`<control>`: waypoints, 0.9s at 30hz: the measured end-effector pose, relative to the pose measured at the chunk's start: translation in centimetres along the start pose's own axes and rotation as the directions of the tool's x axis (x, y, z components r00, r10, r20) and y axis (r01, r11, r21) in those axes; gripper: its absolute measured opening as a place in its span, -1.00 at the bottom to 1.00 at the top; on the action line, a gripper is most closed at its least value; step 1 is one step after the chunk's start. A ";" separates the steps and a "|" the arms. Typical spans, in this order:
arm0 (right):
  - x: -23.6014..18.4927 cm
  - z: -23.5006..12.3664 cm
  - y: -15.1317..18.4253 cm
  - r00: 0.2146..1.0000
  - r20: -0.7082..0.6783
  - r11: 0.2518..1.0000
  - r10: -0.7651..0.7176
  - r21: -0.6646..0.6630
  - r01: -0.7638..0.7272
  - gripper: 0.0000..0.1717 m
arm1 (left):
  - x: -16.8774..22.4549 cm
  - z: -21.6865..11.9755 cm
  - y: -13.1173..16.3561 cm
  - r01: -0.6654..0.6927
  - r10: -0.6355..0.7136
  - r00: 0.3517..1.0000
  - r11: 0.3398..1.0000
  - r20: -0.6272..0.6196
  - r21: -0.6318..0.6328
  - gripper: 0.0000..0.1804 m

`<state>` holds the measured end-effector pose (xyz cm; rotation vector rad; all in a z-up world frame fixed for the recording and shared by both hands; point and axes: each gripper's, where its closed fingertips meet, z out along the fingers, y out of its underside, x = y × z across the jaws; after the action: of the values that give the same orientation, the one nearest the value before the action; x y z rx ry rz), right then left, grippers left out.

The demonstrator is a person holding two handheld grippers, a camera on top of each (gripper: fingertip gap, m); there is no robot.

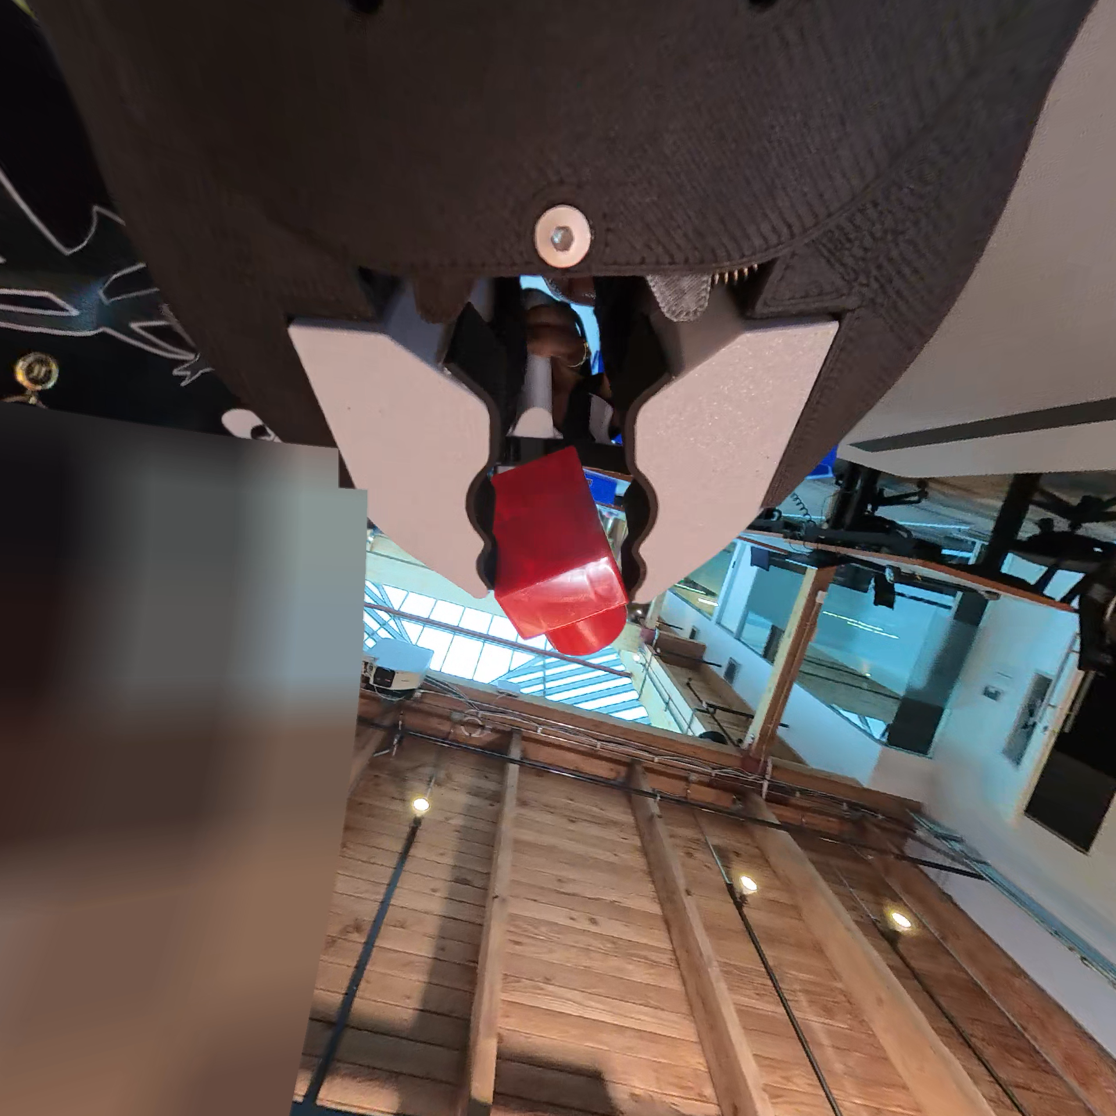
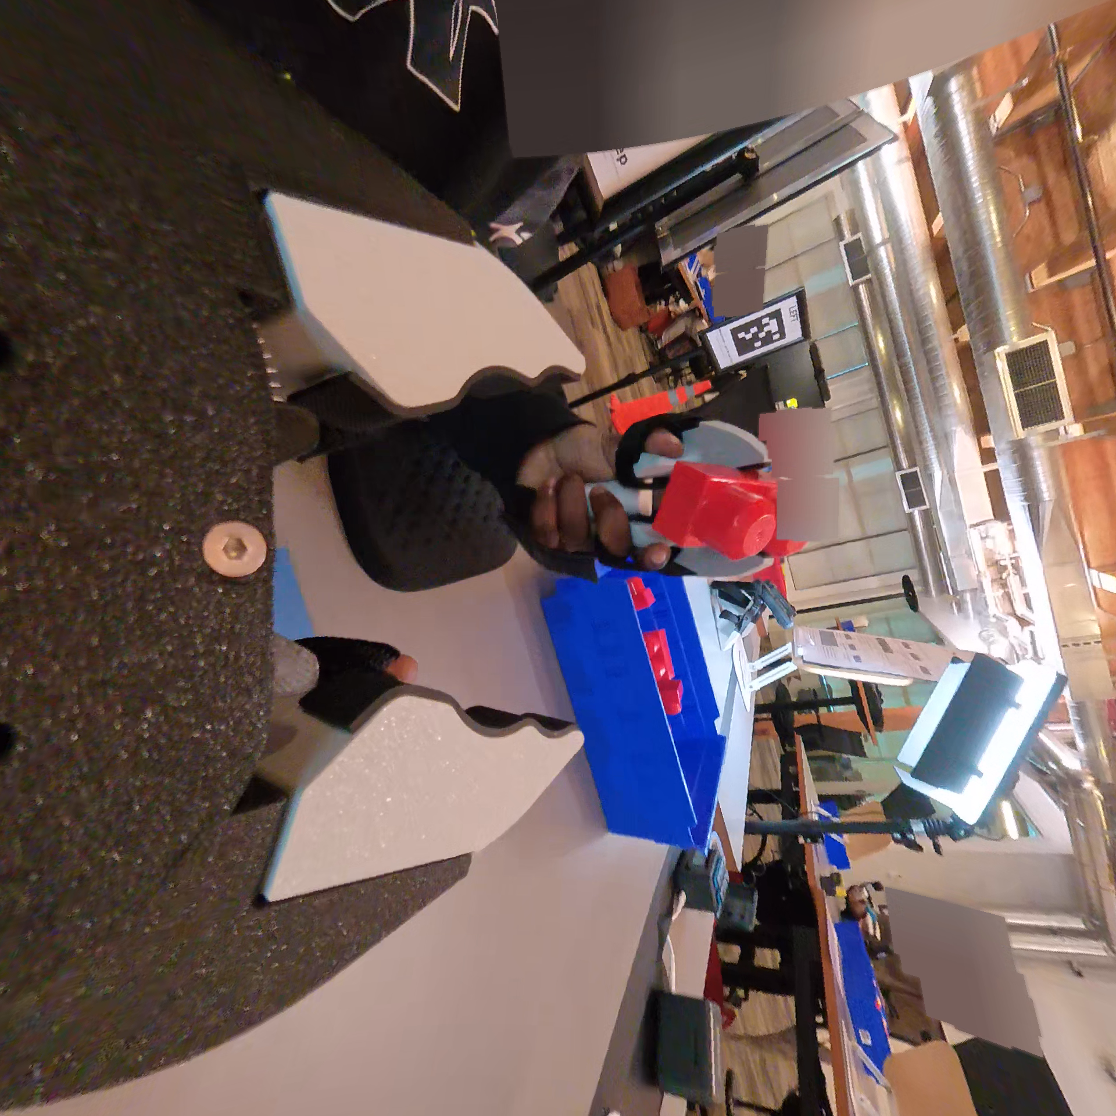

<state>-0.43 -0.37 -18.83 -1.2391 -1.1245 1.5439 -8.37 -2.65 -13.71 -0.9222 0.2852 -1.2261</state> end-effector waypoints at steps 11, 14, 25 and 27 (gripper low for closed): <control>-2.6 2.7 1.6 0.958 0.209 0.980 0.197 -0.048 -0.191 -0.21 | 0.2 1.5 6.2 0.008 -0.011 0.999 0.996 -0.032 -0.087 -0.56; -1.4 2.4 1.8 0.975 0.167 0.989 0.147 -0.052 -0.141 -0.56 | 0.3 1.6 6.8 0.011 -0.015 0.999 0.992 -0.037 -0.123 -0.55; 1.2 -1.4 4.7 0.967 0.137 0.857 -0.217 -0.448 0.255 -0.57 | -1.5 -2.0 12.1 -0.226 0.248 0.964 0.578 -0.095 -0.784 -0.30; 1.4 -1.8 5.3 0.957 0.153 0.807 -0.246 -0.514 0.290 -0.57 | -1.6 -2.3 13.2 -0.234 0.249 0.960 0.475 -0.126 -0.848 -0.31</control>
<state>0.75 -0.04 -24.44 -1.3010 -1.7850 1.1009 -1.52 -1.68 -25.24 -1.6882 1.0619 -0.7508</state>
